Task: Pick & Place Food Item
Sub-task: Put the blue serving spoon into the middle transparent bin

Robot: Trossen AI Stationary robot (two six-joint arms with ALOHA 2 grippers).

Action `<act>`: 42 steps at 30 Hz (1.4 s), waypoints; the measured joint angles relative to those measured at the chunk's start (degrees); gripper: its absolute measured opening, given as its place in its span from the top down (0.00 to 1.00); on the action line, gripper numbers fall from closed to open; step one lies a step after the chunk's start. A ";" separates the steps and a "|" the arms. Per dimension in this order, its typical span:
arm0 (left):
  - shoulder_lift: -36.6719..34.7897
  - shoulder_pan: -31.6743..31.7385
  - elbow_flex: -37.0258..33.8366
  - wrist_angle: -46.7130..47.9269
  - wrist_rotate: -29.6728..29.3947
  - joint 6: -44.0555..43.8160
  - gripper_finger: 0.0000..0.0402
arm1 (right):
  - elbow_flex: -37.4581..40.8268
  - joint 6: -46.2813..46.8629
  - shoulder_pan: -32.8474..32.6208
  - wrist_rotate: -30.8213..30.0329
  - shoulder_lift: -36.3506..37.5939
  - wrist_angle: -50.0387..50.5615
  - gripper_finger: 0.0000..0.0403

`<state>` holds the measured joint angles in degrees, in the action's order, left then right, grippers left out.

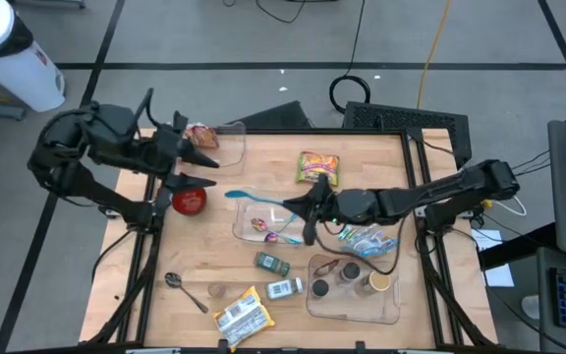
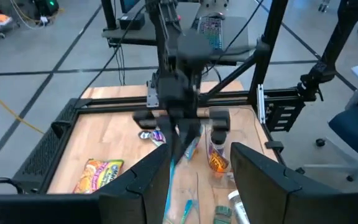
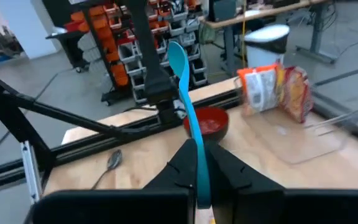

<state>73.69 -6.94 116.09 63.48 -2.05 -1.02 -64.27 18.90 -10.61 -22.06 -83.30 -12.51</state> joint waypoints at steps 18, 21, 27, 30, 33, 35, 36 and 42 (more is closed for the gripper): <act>-23.19 0.04 -30.83 -12.02 0.73 -4.12 0.56 | -2.54 12.40 0.02 -0.14 -10.07 9.86 0.99; -25.61 0.04 -35.95 -15.80 0.90 -4.27 0.56 | -2.54 14.32 0.09 0.46 -11.17 12.32 0.99; -26.61 0.04 -43.14 -21.07 0.93 -5.83 0.56 | -2.54 16.52 1.28 4.41 -13.41 15.23 0.99; -26.27 0.04 -45.31 -23.14 0.94 -6.84 0.56 | -2.55 16.64 2.06 4.38 -13.21 16.82 0.99; -25.91 0.04 -46.36 -25.03 0.92 -7.02 0.56 | -2.52 16.88 3.14 4.88 -13.26 19.82 0.99; -25.33 0.04 -46.61 -25.58 0.92 -7.02 0.56 | -2.51 16.79 3.91 6.99 -13.30 20.88 0.99; -25.15 0.04 -46.62 -26.30 0.93 -6.90 0.56 | -2.51 16.81 4.29 8.09 -13.27 21.36 0.99; -24.87 0.04 -46.60 -27.87 0.62 -6.30 0.56 | -2.51 15.86 5.73 10.34 -13.25 22.99 0.99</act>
<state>48.82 -6.90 69.49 35.62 -1.43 -7.31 -66.78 34.76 -4.88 -11.71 -96.55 10.48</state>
